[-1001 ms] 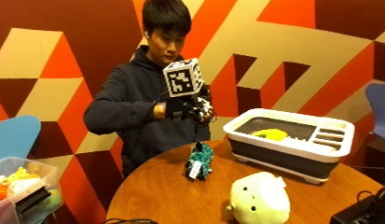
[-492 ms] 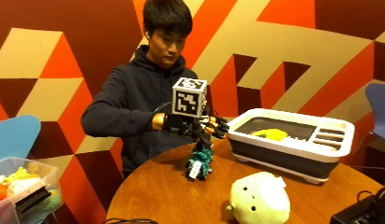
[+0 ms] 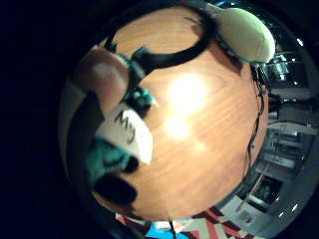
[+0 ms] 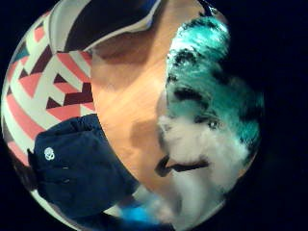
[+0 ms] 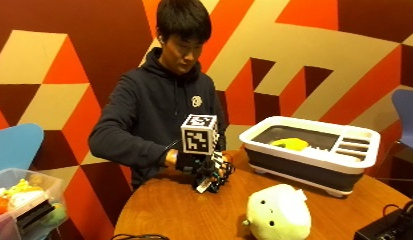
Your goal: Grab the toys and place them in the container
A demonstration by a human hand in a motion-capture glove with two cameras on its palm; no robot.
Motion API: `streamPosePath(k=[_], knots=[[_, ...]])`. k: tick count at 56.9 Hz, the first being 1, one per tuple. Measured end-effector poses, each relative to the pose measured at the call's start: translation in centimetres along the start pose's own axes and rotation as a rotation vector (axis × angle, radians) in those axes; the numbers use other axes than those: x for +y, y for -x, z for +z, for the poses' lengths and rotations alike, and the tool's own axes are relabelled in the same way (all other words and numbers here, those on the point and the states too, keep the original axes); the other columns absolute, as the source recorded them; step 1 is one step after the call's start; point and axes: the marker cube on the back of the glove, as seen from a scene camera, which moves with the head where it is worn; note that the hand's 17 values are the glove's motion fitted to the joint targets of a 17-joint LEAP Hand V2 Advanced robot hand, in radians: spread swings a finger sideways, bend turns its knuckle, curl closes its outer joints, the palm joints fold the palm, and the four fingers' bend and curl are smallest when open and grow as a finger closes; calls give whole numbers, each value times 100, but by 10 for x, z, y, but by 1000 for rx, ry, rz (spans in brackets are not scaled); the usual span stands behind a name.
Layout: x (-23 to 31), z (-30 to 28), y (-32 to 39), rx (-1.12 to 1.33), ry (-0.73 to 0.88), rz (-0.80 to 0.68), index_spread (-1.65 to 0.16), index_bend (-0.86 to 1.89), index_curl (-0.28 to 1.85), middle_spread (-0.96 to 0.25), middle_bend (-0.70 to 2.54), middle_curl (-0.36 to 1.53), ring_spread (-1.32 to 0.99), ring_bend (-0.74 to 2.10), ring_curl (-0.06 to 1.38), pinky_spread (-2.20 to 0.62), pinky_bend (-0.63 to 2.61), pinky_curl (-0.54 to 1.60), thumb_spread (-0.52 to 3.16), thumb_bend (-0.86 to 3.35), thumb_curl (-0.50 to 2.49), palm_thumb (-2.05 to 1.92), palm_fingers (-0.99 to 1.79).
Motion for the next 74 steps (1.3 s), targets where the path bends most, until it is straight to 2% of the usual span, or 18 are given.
streamPosePath(k=[5, 11, 20, 25, 32, 37, 45, 49, 64, 69, 74], knots=[[-5, 6, -5, -79, -105, 5, -24, 14, 31, -10, 60, 61, -21, 91, 59, -15, 69, 42, 129, 6, 39, 31, 86], [-10, 7, -4, -88, -184, 15, -24, 21, 35, -15, 73, 70, -29, 106, 66, -28, 84, 48, 117, 12, 48, 50, 109], [-16, -5, -5, -84, -143, 25, -28, 42, 48, -20, 96, 84, -35, 118, 74, -37, 102, 59, 102, 11, 57, 58, 125], [-15, -28, 1, -90, -104, 31, -29, 54, 56, -20, 106, 88, -36, 124, 75, -41, 109, 63, 94, 11, 63, 61, 122], [-13, -73, 17, -79, -131, 26, -30, 71, 68, -20, 115, 91, -37, 129, 77, -43, 112, 68, 84, 8, 69, 61, 117], [-14, -108, 33, -83, -178, -57, -31, 78, 76, -20, 120, 93, -37, 133, 77, -44, 113, 70, 76, 7, 74, 62, 114], [-36, -157, 89, -181, -303, -103, -31, 84, 86, -20, 125, 93, -36, 138, 78, -45, 115, 72, 67, 5, 81, 62, 110], [-52, -175, 103, -207, -361, -131, -31, 85, 90, -20, 127, 93, -36, 140, 78, -46, 115, 74, 63, 4, 84, 62, 109], [-138, -216, 127, -293, -574, -75, -31, 83, 101, -19, 130, 92, -35, 143, 76, -46, 116, 77, 54, 2, 94, 63, 106], [-174, -216, 129, -306, -585, -6, -31, 78, 104, -18, 130, 91, -34, 143, 75, -46, 116, 77, 55, -1, 95, 61, 103], [-208, -199, 135, -309, -504, 36, -30, 57, 105, -18, 125, 89, -33, 143, 74, -44, 113, 75, 63, -2, 93, 58, 82]])
